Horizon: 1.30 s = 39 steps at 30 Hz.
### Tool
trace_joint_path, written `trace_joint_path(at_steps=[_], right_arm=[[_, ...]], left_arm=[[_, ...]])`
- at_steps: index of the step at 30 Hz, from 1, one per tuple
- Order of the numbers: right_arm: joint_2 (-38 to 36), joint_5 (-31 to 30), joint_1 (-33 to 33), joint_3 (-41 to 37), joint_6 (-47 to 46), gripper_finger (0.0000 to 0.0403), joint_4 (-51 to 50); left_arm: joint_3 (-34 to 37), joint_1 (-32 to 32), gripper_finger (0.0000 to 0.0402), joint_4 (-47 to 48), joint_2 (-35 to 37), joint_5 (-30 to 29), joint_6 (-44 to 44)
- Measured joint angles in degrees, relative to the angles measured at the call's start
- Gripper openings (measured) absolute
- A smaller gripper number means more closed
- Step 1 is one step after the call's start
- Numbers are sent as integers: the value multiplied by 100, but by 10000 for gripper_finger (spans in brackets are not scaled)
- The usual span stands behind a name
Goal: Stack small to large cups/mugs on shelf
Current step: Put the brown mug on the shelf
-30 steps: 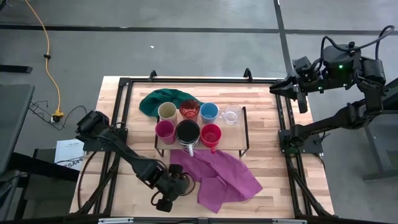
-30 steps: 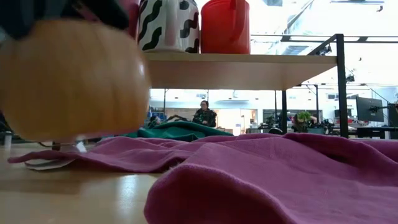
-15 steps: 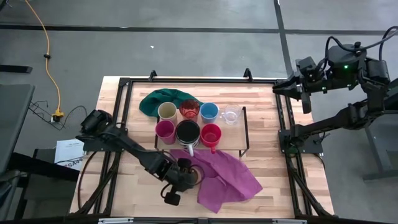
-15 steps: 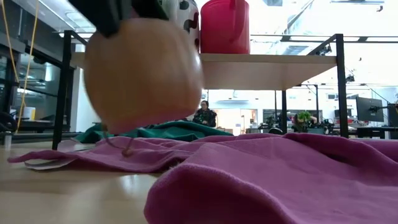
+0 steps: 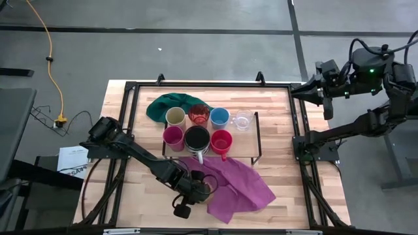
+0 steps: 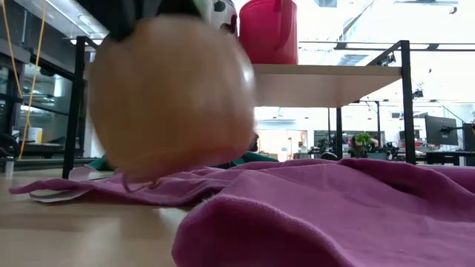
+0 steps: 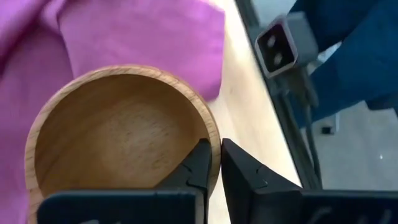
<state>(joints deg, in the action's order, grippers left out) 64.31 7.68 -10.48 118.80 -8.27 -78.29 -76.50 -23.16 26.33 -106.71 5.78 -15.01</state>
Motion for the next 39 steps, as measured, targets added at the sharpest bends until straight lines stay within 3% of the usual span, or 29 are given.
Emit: trace_joint_path(at_steps=[25,35,39], right_arm=[[7,0,2,0,19,53,-37],[4,1,0,0,-68,53,-36],[-10,0,2,-2,-68,53,-38]], left_arm=[[6,2,32,-246,-48,109,20],[6,-9,102,-249,-44,83,-21],[6,-11,110,-232,-44,17,-13]])
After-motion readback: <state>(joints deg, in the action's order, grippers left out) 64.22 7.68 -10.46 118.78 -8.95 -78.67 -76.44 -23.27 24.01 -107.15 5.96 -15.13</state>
